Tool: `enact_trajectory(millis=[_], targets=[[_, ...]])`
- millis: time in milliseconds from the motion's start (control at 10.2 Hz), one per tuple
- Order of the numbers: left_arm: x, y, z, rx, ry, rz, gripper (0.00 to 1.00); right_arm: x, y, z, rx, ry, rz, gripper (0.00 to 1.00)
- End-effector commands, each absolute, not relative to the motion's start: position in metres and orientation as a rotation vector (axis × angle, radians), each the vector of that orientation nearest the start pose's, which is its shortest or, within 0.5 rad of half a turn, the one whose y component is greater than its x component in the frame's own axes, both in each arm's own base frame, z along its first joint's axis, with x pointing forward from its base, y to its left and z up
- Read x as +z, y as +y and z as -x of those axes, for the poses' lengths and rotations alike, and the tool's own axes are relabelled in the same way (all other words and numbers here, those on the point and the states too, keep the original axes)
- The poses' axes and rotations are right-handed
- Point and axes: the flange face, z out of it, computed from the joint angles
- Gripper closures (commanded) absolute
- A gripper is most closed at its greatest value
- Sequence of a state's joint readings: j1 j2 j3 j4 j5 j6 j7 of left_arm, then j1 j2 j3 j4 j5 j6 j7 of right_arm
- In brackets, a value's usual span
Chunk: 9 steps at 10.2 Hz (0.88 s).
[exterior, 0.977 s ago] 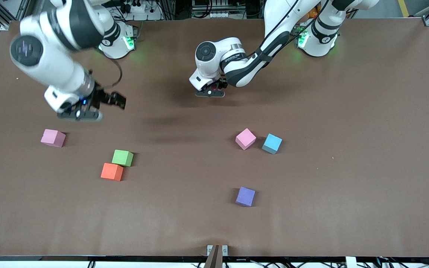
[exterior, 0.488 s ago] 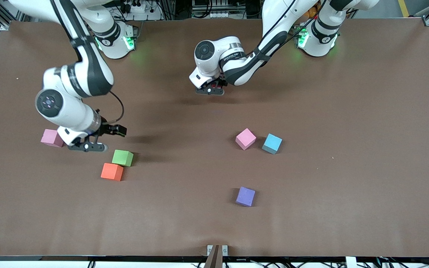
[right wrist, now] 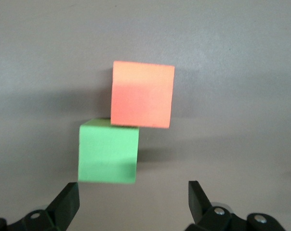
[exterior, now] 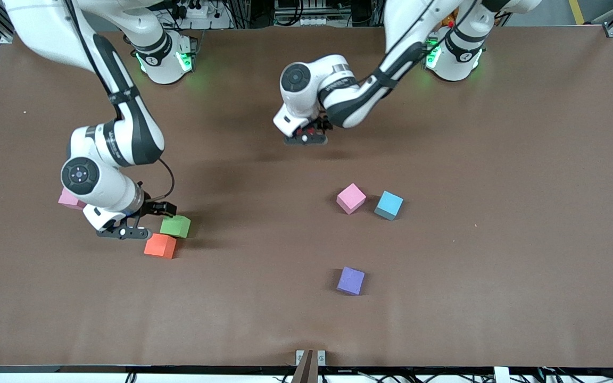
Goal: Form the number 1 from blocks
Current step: 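Grasp the green cube with the right gripper while the left gripper grasps pink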
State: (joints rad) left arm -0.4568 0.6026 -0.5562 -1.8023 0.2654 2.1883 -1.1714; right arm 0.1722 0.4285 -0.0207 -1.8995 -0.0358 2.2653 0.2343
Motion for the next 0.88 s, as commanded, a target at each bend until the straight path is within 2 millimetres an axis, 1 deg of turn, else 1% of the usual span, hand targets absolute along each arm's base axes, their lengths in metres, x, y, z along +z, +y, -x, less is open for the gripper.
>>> enact_trajectory(millis=[0,98,195,293,391,488,586,684,781], targets=[[0.271,-0.473,-0.451,0.163,-0.377,3.079,0.00,0.247,0.099,-0.642,0.090,0.117,3.174,0.00],[0.275,-0.452,-0.481,0.158,-0.476,3.082,0.00,0.239,0.100,-0.646,0.081,0.129,3.163,0.00],[0.274,-0.443,-0.493,0.157,-0.527,3.076,0.00,0.229,0.100,-0.646,0.087,0.143,3.152,0.00],[0.270,-0.431,-0.512,0.133,-0.671,3.041,0.00,0.223,0.103,-0.649,0.086,0.161,3.136,0.00],[0.256,-0.423,-0.528,0.142,-0.880,2.978,0.00,0.216,0.107,-0.649,0.096,0.166,3.127,0.00],[0.249,-0.423,-0.536,0.150,-1.004,2.939,0.00,0.209,0.110,-0.651,0.074,0.169,3.120,0.00],[0.241,-0.417,-0.543,0.152,-1.069,2.906,0.00,0.201,0.110,-0.650,0.075,0.159,3.123,0.00],[0.231,-0.415,-0.544,0.152,-1.110,2.874,0.00,0.200,0.110,-0.650,0.079,0.139,3.127,0.24],[0.221,-0.412,-0.544,0.147,-1.141,2.843,0.00,0.198,0.112,-0.648,0.093,0.125,3.129,0.60]])
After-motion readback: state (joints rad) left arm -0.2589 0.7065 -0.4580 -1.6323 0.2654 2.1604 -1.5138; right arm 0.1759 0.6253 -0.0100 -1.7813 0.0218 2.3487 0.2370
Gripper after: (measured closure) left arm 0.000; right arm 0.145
